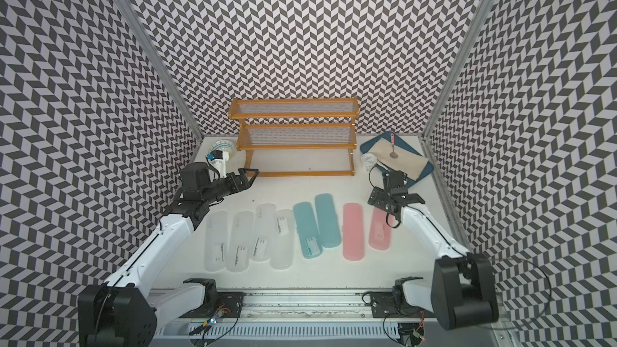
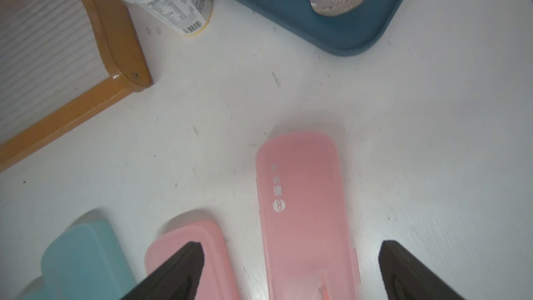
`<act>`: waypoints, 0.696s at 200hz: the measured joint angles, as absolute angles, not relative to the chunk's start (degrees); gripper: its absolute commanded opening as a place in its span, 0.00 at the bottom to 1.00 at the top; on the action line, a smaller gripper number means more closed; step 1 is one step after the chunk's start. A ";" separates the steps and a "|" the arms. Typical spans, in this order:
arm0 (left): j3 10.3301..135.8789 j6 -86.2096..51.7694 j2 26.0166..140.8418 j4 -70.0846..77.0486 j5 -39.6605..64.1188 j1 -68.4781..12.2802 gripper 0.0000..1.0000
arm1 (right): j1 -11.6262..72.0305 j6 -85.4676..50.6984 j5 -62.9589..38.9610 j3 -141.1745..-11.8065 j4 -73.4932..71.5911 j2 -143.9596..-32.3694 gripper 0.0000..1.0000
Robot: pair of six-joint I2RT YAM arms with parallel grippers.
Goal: Place the pencil cases on the shelf according to color
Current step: Pick up the pencil case from the center of the board.
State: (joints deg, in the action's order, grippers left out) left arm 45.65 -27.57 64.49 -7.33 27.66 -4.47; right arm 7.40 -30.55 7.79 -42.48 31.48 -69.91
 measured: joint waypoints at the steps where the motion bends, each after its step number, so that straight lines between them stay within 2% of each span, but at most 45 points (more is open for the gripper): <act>1: 45.65 -27.57 64.49 -7.33 27.66 -4.47 0.98 | 7.40 -30.59 7.75 -42.30 31.53 -69.76 1.00; 26: 45.60 -27.94 64.49 -6.92 28.05 -4.47 0.98 | 8.34 -32.73 6.11 -37.98 32.77 -67.68 1.00; 61: 45.36 -28.18 64.49 -6.07 28.42 -4.47 0.98 | 13.91 -36.49 5.63 -35.70 33.47 -67.53 1.00; 95: 45.12 -28.21 64.51 -5.76 29.10 -4.47 0.98 | 18.33 -41.04 7.75 -35.35 34.72 -68.79 1.00; 139: 45.01 -28.21 64.51 -5.63 29.06 -4.47 0.98 | 19.22 -43.83 11.14 -34.87 36.18 -70.63 1.00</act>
